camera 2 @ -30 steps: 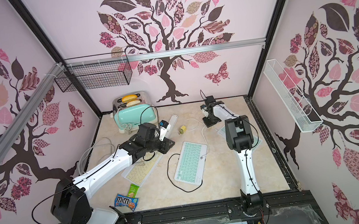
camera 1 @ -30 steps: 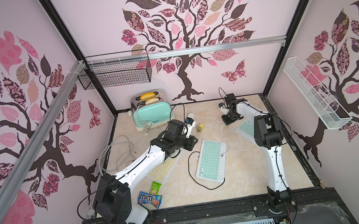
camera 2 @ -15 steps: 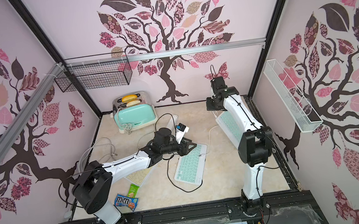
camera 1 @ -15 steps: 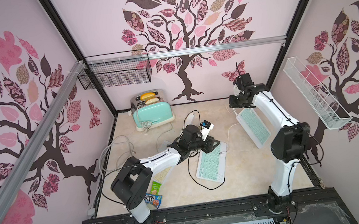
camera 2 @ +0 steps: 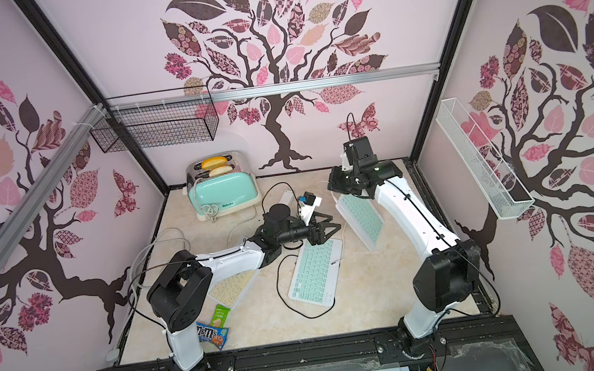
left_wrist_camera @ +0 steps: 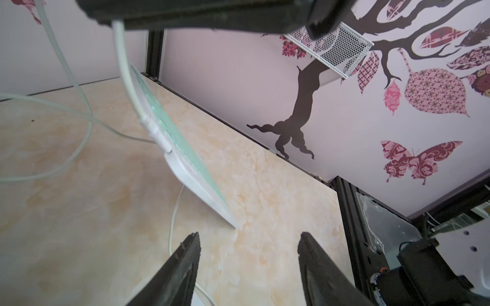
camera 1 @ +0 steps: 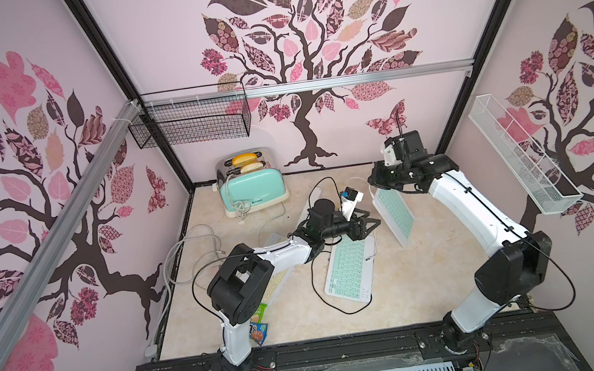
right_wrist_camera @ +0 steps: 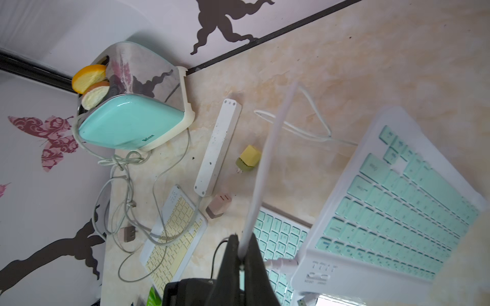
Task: Unplug the wireless keyboard
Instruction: Pick up the keyboard from the center of the board, then remove the power cord from the keyboard.
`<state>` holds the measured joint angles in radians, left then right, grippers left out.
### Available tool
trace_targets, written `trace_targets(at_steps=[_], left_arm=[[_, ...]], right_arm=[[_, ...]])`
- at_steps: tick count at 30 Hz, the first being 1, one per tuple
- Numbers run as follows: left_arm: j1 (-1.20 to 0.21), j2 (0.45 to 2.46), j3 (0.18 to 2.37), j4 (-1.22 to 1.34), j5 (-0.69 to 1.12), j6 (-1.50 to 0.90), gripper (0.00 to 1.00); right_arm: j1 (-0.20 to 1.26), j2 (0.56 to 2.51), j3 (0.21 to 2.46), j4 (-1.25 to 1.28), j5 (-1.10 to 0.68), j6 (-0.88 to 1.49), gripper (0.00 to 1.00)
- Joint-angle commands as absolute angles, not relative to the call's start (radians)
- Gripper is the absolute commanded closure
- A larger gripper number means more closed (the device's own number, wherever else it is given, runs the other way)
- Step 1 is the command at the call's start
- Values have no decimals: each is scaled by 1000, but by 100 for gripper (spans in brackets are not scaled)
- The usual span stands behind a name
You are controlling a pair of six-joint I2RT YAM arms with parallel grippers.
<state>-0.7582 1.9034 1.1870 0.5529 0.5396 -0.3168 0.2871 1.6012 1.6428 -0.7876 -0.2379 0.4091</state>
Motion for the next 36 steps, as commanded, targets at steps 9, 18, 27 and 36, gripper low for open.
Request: trace_targets(at_steps=[9,18,27,36], left_arm=[[-752,1965,1263,458,313,-296,37],[-752,2010,1293,521,341,-322,55],[-742,1989,1292,546,396,-319,100],[-659,1809,1294,295,644,-252,100]], right_arm=[[310,1487,1578,-630,-317,531,100],[312,1482,1568,-626,-328,540,100],[313,1465,1548,-636,-269,490,100],[149,1474,1626,-655,-419,226,58]])
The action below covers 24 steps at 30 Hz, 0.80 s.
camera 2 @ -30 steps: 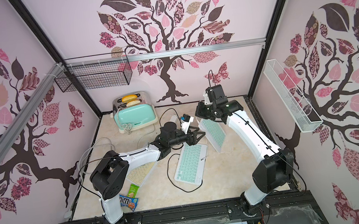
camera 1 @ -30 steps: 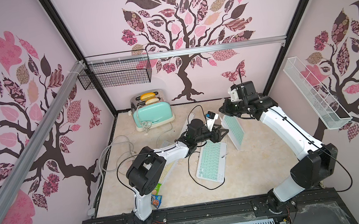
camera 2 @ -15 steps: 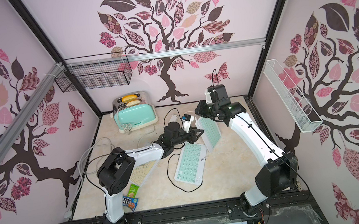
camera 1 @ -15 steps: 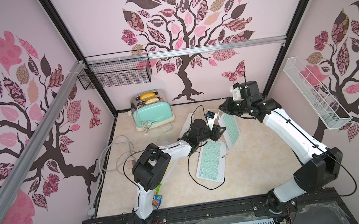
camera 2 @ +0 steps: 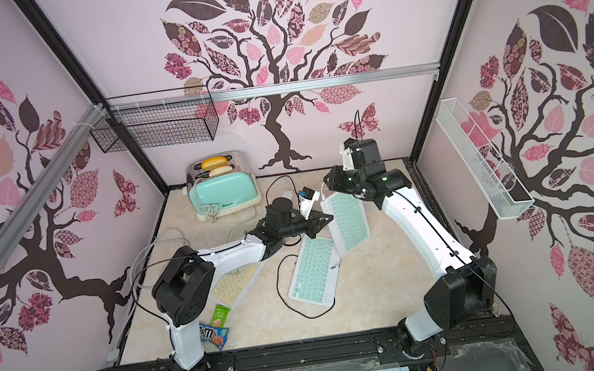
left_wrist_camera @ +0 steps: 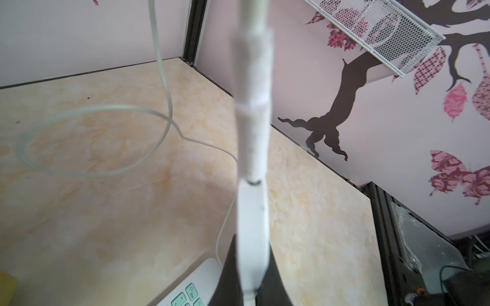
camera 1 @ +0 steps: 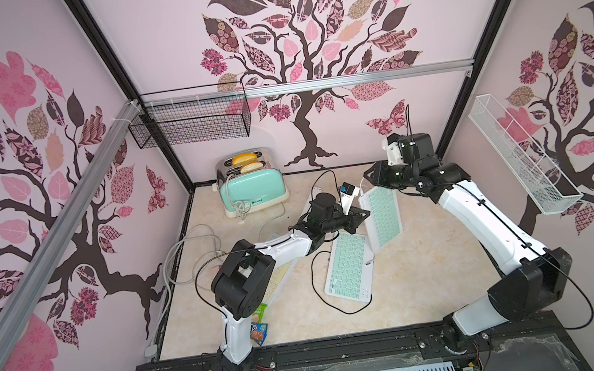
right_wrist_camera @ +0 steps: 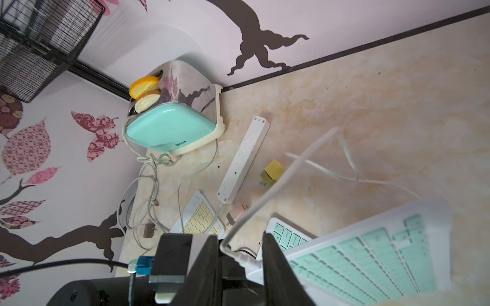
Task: Unplug the wireless keyboard
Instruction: Remove the power cord from the keyboard.
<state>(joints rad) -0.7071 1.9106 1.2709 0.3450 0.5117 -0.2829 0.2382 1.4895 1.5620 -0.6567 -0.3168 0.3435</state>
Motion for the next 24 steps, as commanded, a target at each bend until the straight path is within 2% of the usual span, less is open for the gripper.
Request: trace_targets(at_steps=[1,3,6,8,11,17,24], left_arm=[[-645,1790,1299,258,677,-244,100],[-617,1736,1320,134,744,-205,100],[-583,1673,1362,-75,852,-111,100],[-559,1638,1378,-179,920,-63,100],[-529,1601,1418,-369,1007,45,100],[-523,1611,1531,-781,1033,333,100],[-522,1617,1546,-816,975,357,100]], right_arm=[[114,1481,1629,-652,-489,209,54],[46,1497,1635,-638,-657,165,51],[37,1517,1655,-657,-917,14,53],[38,1523,1648,-658,-1121,-74,50],[43,1514,1619,-664,-1277,-173,51],[122,1500,1593,-717,-1224,-265,49],[270,1535,1609,-846,-1165,-346,47]])
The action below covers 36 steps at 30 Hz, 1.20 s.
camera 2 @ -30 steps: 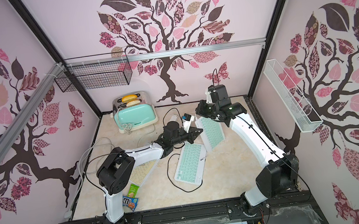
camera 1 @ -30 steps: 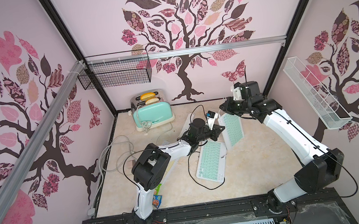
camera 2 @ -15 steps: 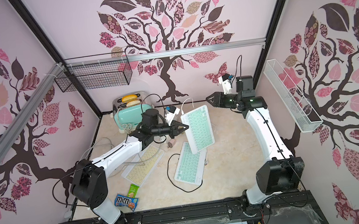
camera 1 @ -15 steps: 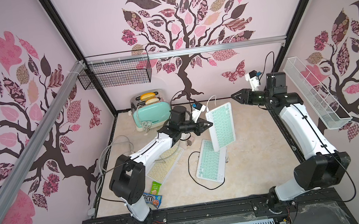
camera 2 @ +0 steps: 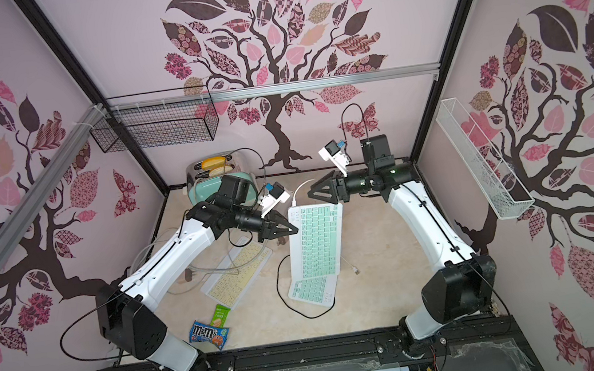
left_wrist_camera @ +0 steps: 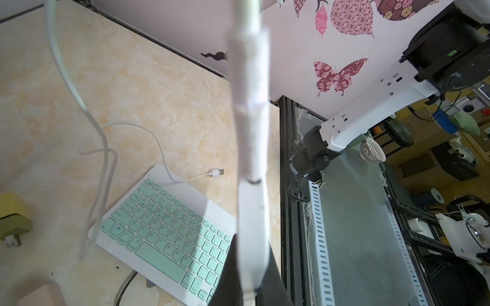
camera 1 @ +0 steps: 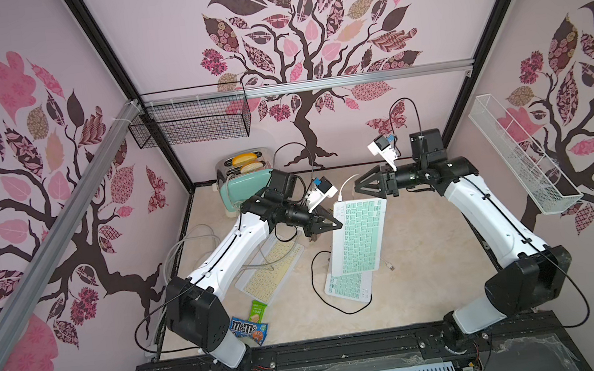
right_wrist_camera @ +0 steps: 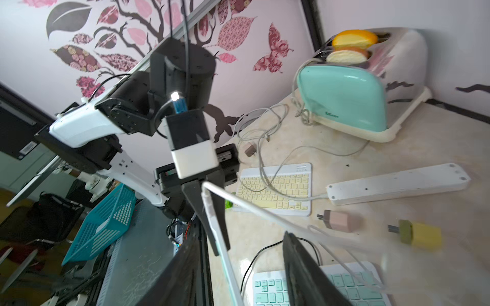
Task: Unplug the wireless keyboard
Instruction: Remove the power cord from the keyboard.
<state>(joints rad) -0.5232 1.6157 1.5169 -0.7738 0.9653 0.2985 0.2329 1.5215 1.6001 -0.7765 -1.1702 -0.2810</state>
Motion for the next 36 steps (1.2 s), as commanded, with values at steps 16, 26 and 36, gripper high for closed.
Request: trace_targets(at_steps=[16,26,36], left_arm=[[-522,1612,1572,-879,934,416,100],[-522,1627,1587,-942,958,458,100],[-522,1631,1590,-975,954,481,100]], right_arm=[[354,1577,1579,-807,-1142,-325,61],[377,1594,1588,-789,-1180,-315,71],[385,1603,1585,-752,-1214,-292,93]])
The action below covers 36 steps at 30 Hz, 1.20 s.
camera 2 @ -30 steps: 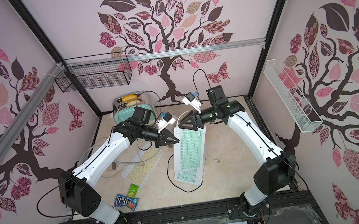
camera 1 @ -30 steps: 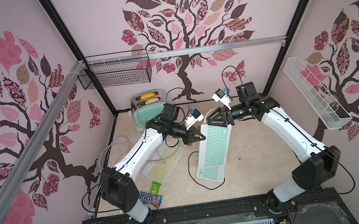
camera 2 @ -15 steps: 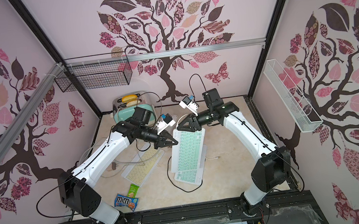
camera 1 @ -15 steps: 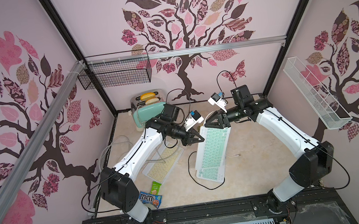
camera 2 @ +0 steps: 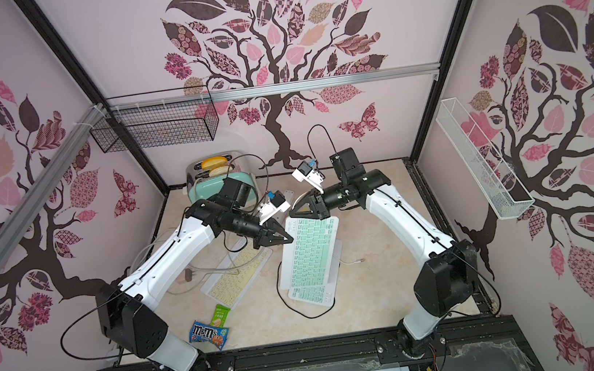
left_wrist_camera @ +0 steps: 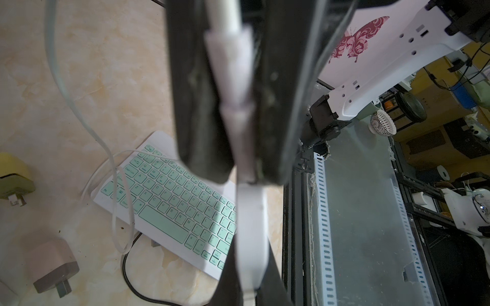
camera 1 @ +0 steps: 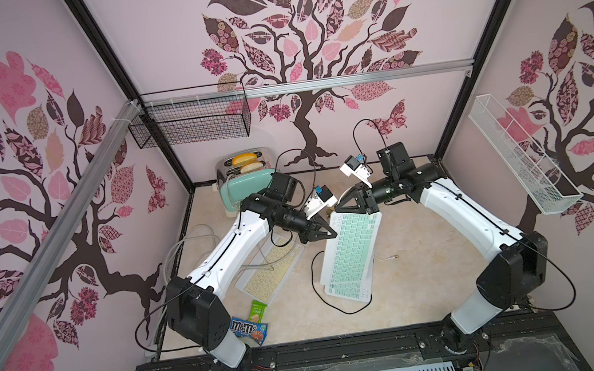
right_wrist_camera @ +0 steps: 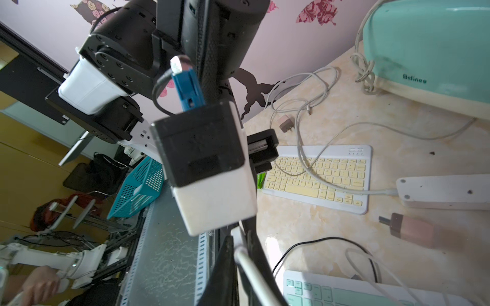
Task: Unplug the wireless keyboard
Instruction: Remove the power cord from the keyboard.
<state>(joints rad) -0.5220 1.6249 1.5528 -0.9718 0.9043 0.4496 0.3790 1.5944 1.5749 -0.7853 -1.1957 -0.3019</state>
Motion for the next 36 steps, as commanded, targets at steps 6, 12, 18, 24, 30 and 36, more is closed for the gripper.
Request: trace_targets(at_steps=[6,12,18,24,30,36], left_arm=[[-523,1634,1587,-983,945,489,100],[-522,1622,1573,-987,932,500,100],[-523,1612,1558,-1018,927,523,100],[-522,1590,1522,-999,922,512,100],[-522,1583,1501,-1000,930,512,100],[-523,1574,1482,-995,933,503,100]], right_arm=[[385,1584,1536,-631,-1229,-212,100],[382,1550,1478,-506,-1192,-141,100],[377,1539,1469,-427,-1192,-78,100],[357,1525,1463,-335,-1137,0,100],[340,1513,1450,-238,-1124,75,100],[325,1507,1438,-170,-1102,130,100]])
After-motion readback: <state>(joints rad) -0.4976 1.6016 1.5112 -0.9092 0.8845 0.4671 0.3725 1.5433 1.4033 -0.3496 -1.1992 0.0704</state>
